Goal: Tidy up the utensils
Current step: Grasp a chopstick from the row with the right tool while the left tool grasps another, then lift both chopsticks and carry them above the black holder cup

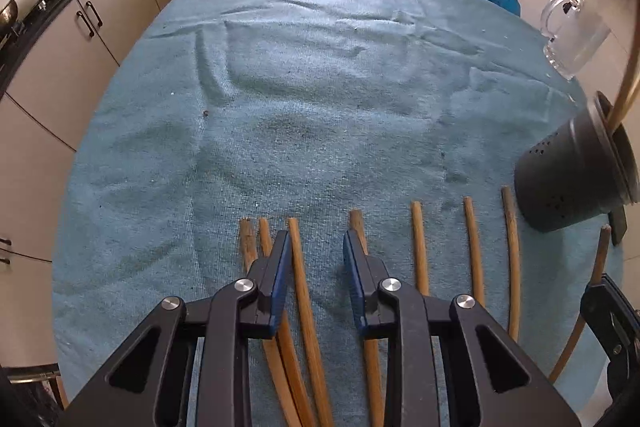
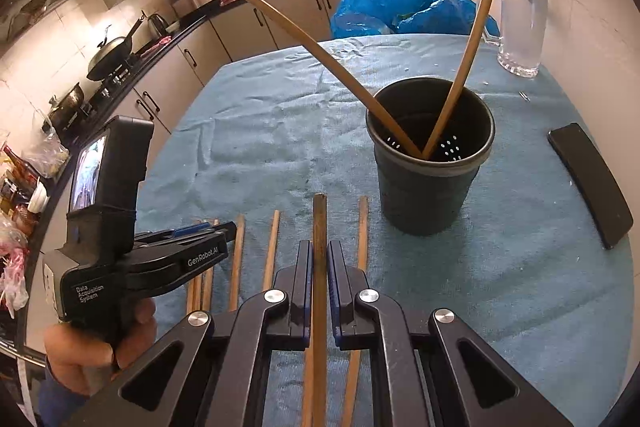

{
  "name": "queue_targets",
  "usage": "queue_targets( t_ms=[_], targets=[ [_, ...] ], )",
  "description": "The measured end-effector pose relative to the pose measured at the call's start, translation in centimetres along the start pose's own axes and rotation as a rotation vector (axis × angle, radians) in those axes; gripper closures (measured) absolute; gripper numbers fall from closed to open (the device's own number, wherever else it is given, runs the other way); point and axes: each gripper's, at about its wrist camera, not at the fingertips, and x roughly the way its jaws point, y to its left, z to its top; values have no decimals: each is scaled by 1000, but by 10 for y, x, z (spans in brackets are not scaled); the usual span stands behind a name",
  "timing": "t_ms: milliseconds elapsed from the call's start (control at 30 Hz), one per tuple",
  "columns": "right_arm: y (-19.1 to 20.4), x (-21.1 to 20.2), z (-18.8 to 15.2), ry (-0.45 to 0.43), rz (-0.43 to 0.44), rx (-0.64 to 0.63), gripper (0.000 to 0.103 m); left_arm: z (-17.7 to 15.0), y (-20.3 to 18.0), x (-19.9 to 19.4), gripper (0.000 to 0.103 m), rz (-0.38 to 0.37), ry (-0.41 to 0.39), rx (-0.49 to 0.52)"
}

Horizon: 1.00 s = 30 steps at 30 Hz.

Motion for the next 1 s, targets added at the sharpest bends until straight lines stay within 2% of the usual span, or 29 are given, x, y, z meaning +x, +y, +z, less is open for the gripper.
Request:
queue_targets(
  t_ms=[133,267,333,467,567,633,767,933,1000],
  targets=[
    [-4,-3,-1,-9,5,10,95,-1,-3,-11,78,-20,-26,6],
    [-6,-5,-2,-12,10,17,95,0,-13,-6,78,-30,-9,27],
    [-7,-6,-3,-10,12,19,95,0,-18,2,80,-17,2,35],
    [-8,-7,-5,-7,15,18,95,0,-21,9,95,10,-8,34],
    [-10,-10,-4,-11,22,19,95,-3,-20,5,96,3,-15,32],
    [-11,-14,-4,-20,30,20,95,-7,-17,-9,96,-12,-45,26],
    [-11,-28,-5,-57,70,17,95,-17,-8,-60,96,-61,-156,14],
    [-8,-61,-7,-162,130,-10,95,-36,2,-127,96,-92,-309,3],
    [-7,-76,-9,-212,149,-20,95,-42,4,-142,96,-108,-339,-1]
  ],
)
